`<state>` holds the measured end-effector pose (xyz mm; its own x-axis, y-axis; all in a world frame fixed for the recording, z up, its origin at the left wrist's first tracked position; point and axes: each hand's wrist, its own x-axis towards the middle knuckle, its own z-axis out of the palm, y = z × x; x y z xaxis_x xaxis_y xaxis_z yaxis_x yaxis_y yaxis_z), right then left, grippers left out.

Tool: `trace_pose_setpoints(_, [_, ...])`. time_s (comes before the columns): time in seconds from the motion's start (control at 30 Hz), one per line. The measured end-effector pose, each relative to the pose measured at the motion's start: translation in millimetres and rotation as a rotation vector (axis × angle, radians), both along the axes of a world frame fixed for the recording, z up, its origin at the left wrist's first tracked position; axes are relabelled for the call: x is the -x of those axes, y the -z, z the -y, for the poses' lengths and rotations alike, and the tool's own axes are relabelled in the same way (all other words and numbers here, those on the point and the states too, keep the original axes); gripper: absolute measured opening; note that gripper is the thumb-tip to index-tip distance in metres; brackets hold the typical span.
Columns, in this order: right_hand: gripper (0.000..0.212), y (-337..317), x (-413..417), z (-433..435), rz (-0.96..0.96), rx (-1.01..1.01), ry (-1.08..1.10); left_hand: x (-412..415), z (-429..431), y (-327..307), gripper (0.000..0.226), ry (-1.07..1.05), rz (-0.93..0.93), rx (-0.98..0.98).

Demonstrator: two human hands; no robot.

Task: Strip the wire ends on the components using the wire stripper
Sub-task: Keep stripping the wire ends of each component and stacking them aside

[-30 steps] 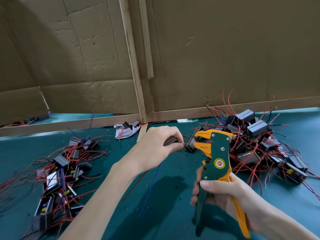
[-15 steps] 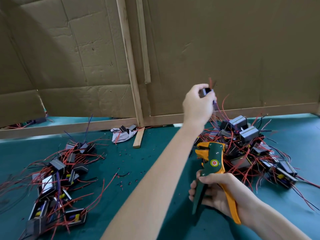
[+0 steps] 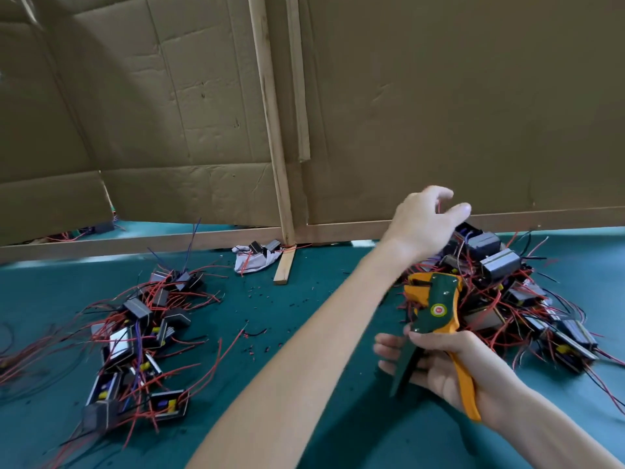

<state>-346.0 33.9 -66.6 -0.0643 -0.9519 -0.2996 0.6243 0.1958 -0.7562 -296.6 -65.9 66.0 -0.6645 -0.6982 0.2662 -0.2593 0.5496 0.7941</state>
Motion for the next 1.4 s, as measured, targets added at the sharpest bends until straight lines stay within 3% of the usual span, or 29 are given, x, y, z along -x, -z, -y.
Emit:
trace_pose_setpoints(0.07, [0.013, -4.2, 0.1, 0.7, 0.091, 0.003, 0.038, -41.5, 4.7, -6.7, 0.034, 0.040, 0.065, 0.000])
trace_pose_setpoints(0.17, [0.014, -6.4, 0.6, 1.6, 0.069, -0.042, 0.068, -109.9, 14.8, -13.0, 0.033, -0.008, 0.279, 0.012])
trace_pose_setpoints(0.3, [0.013, -4.0, 1.0, 2.5, 0.039, -0.078, 0.110, -188.3, 37.5, -12.6, 0.030, -0.162, 0.816, 0.153])
trace_pose_setpoints(0.4, [0.023, -6.9, 1.4, 2.6, 0.031, -0.082, 0.124, -232.8, 58.7, -1.8, 0.034, -0.239, 1.156, 0.114])
trace_pose_setpoints(0.5, [0.032, -6.0, 7.2, 7.3, 0.047, -0.079, 0.142, -253.3, 68.9, 16.2, 0.037, -0.184, 1.239, 0.008])
trace_pose_setpoints(0.67, [0.039, -5.0, 12.2, 11.3, 0.098, -0.065, 0.151, -269.3, 65.6, 33.9, 0.035, -0.008, 1.110, -0.157])
trace_pose_setpoints(0.8, [0.011, -2.9, 18.9, 15.9, 0.103, -0.055, 0.184, -284.5, 58.7, 33.8, 0.030, 0.136, 1.167, -0.252])
trace_pose_setpoints(0.93, [0.005, -5.5, 25.7, 16.4, 0.095, -0.024, 0.238, -276.5, 52.8, 46.0, 0.007, 0.114, 1.100, -0.185])
trace_pose_setpoints(1.0, [0.011, -5.9, 26.9, 12.5, 0.090, -0.014, 0.221, -270.4, 53.7, 49.0, 0.010, 0.095, 1.028, -0.118])
trace_pose_setpoints(1.13, [0.044, -2.5, 23.8, 7.9, 0.023, -0.010, 0.131, -243.6, 55.6, 50.2, 0.016, 0.012, 0.614, -0.123])
trace_pose_setpoints(1.3, [0.041, -0.3, 22.5, 12.4, 0.084, -0.036, 0.120, -182.2, 62.3, 60.2, 0.010, -0.275, 0.012, -0.338])
trace_pose_setpoints(1.4, [0.045, 0.6, 21.6, 11.2, 0.096, -0.032, 0.097, -153.9, 64.7, 70.4, 0.010, -0.391, -0.243, -0.511])
